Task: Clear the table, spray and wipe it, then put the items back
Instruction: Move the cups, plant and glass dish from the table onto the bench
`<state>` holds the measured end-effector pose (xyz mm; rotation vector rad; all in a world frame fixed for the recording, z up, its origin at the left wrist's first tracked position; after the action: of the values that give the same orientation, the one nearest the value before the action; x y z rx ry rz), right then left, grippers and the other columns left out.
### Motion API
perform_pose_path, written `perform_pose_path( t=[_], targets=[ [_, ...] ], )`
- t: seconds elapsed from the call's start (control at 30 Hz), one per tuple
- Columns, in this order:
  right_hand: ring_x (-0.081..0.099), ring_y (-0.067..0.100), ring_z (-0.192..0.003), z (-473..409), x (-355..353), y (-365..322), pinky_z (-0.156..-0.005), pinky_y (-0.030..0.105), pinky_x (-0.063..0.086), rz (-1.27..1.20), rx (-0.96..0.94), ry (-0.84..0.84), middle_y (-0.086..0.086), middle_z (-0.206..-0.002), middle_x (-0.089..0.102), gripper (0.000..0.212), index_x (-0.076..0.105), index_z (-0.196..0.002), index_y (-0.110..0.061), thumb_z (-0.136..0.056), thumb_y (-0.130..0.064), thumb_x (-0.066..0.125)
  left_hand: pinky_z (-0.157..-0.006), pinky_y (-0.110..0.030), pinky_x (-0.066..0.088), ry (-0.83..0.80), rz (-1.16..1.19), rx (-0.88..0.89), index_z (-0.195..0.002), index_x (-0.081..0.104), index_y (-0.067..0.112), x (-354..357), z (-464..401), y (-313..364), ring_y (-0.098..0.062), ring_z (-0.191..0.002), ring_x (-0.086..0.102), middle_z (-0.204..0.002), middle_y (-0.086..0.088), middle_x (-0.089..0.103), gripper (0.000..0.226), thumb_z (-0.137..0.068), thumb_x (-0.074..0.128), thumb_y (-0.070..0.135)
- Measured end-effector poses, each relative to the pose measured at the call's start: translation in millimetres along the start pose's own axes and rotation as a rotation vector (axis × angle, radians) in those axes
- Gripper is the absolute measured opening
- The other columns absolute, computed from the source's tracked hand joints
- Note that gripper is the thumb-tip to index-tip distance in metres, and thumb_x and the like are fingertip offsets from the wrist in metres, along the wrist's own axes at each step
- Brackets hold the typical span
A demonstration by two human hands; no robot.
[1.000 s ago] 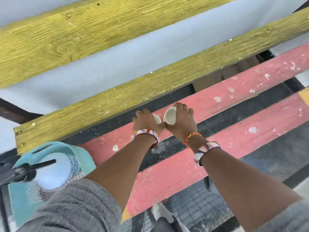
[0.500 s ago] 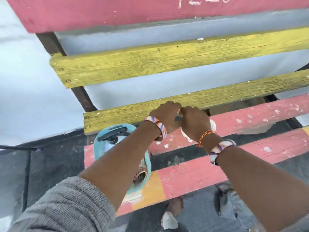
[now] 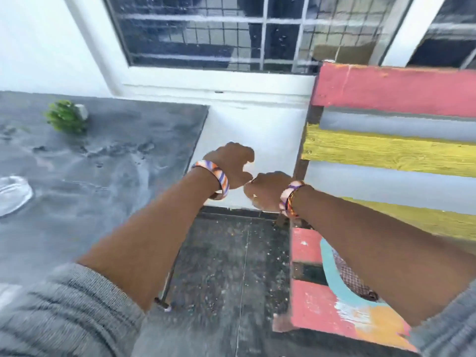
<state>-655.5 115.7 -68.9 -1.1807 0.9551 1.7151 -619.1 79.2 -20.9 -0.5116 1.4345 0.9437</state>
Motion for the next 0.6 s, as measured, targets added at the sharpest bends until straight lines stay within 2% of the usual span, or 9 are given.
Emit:
perform_pose_path(
  t=[0.07, 0.13, 0.23, 0.3, 0.37, 0.43, 0.53, 0.6],
  targets=[
    [0.061, 0.033, -0.098, -30.4, -26.4, -25.6, -0.072, 0.031, 0.042, -0.076, -0.004, 0.082, 0.014, -0.108, 0.063, 0.024, 0.056, -0.103, -0.009, -0.095, -0.019, 0.036, -0.099, -0.035, 0.044, 0.047, -0.013, -0.086, -0.129, 0.049, 0.022, -17.7, 12.1, -46.8, -0.026, -0.12, 0.052, -0.133, -0.006, 0.052, 0.045, -0.086, 0.057, 0.033],
    [0.061, 0.033, -0.095, -60.4, -51.8, -47.2, -0.069, 0.029, 0.038, -0.172, -0.013, 0.153, 0.014, -0.106, 0.064, 0.025, 0.056, -0.097, -0.012, -0.096, -0.023, 0.034, -0.101, -0.035, 0.041, 0.107, -0.029, -0.16, -0.131, 0.048, 0.022, -35.9, 23.6, -93.8, -0.027, -0.124, 0.049, -0.136, -0.007, 0.051, 0.047, -0.087, 0.056, 0.034],
    [0.059, 0.032, -0.1, -100.6, -81.2, -75.2, -0.07, 0.028, 0.037, -0.306, -0.079, 0.236, 0.011, -0.102, 0.064, 0.019, 0.061, -0.094, -0.017, -0.092, -0.022, 0.043, -0.102, -0.038, 0.041, 0.212, -0.006, -0.266, -0.129, 0.052, 0.02, -63.6, 39.3, -155.9, -0.03, -0.126, 0.048, -0.135, -0.011, 0.051, 0.048, -0.085, 0.059, 0.035],
    [0.06, 0.032, -0.096, -130.7, -96.7, -94.7, -0.07, 0.03, 0.041, -0.405, -0.127, 0.265, 0.01, -0.093, 0.064, 0.014, 0.062, -0.087, -0.019, -0.087, -0.017, 0.048, -0.104, -0.039, 0.041, 0.277, 0.015, -0.35, -0.129, 0.051, 0.018, -79.0, 51.1, -202.0, -0.031, -0.126, 0.047, -0.135, -0.013, 0.051, 0.049, -0.083, 0.06, 0.034],
    [0.063, 0.032, -0.092, -159.9, -106.7, -111.8, -0.072, 0.034, 0.047, -0.483, -0.15, 0.282, 0.011, -0.093, 0.068, 0.015, 0.065, -0.09, -0.016, -0.085, -0.015, 0.051, -0.105, -0.041, 0.04, 0.301, 0.033, -0.463, -0.129, 0.05, 0.015, -86.0, 66.5, -251.6, -0.034, -0.126, 0.047, -0.133, -0.017, 0.051, 0.054, -0.081, 0.064, 0.034],
    [0.064, 0.031, -0.091, -189.3, -114.4, -133.0, -0.075, 0.033, 0.048, -0.558, -0.169, 0.293, 0.01, -0.093, 0.07, 0.017, 0.068, -0.094, -0.015, -0.085, -0.016, 0.053, -0.106, -0.042, 0.038, 0.257, 0.03, -0.64, -0.13, 0.049, 0.012, -85.0, 91.2, -306.4, -0.038, -0.124, 0.045, -0.13, -0.021, 0.051, 0.066, -0.074, 0.071, 0.04],
    [0.063, 0.029, -0.091, -222.8, -117.7, -177.5, -0.081, 0.035, 0.05, -0.669, -0.226, 0.274, 0.008, -0.089, 0.068, 0.024, 0.066, -0.106, -0.015, -0.084, -0.016, 0.057, -0.107, -0.041, 0.034, 0.105, 0.054, -0.908, -0.131, 0.042, 0.004, -71.3, 141.6, -375.7, -0.036, -0.128, 0.041, -0.133, -0.024, 0.048, 0.088, -0.063, 0.079, 0.046],
    [0.058, 0.023, -0.081, -240.7, -116.0, -215.2, -0.082, 0.035, 0.051, -0.725, -0.281, 0.218, 0.001, -0.087, 0.065, 0.029, 0.062, -0.112, -0.016, -0.083, -0.018, 0.058, -0.105, -0.042, 0.037, -0.036, 0.091, -1.007, -0.132, 0.036, 0.003, -56.8, 170.5, -409.5, -0.036, -0.131, 0.04, -0.136, -0.026, 0.041, 0.098, -0.059, 0.081, 0.05]
  ],
)
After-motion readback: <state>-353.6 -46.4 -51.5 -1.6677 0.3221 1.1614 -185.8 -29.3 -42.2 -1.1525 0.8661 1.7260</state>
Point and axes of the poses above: each hand's wrist, its own z-axis away from the middle knuckle, its own x-axis out of the palm, y = z × x, the point moved 9 cm from there along -z, towards the middle knuckle
